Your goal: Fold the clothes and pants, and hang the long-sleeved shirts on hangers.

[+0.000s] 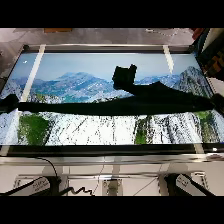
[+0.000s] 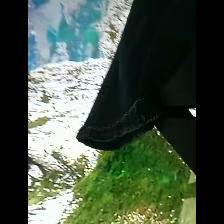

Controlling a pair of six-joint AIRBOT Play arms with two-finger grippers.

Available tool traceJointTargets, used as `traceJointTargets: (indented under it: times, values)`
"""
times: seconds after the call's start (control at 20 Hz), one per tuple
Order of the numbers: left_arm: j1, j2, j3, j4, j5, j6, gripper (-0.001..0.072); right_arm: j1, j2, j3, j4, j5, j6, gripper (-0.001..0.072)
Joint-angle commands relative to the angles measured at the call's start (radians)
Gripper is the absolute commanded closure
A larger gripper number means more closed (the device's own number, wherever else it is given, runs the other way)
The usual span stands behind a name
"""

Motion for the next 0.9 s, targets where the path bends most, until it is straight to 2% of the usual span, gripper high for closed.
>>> traceJointTargets:
  times: [0.0, 0.1, 0.25, 0.45, 0.55, 0.85]
  values:
    - [0.001, -0.072, 0.001, 0.04, -0.153, 0.097, 0.0693, -0.013, 0.022, -0.182, -0.072, 0.127, -0.041, 0.0675]
    - [0.006, -0.09, 0.0, 0.075, -0.194, 0.124, 0.0694, -0.013, 0.072, -0.321, -0.116, 0.115, -0.043, 0.0675]
    - [0.006, -0.091, 0.0, 0.226, -0.22, 0.123, 0.0694, -0.013, 0.154, -0.429, -0.136, 0.143, -0.103, 0.0674]
    - [0.006, -0.091, -0.024, 0.265, -0.227, 0.134, 0.0694, -0.013, 0.253, -0.435, -0.143, 0.297, -0.21, 0.0675]
    - [0.006, -0.091, -0.056, 0.296, -0.241, 0.162, 0.0694, -0.013, 0.293, -0.436, -0.144, 0.309, -0.212, 0.0675]
    - [0.011, -0.092, -0.163, 0.385, -0.234, 0.163, 0.0694, -0.013, 0.31, -0.436, -0.145, 0.332, -0.212, 0.0675]
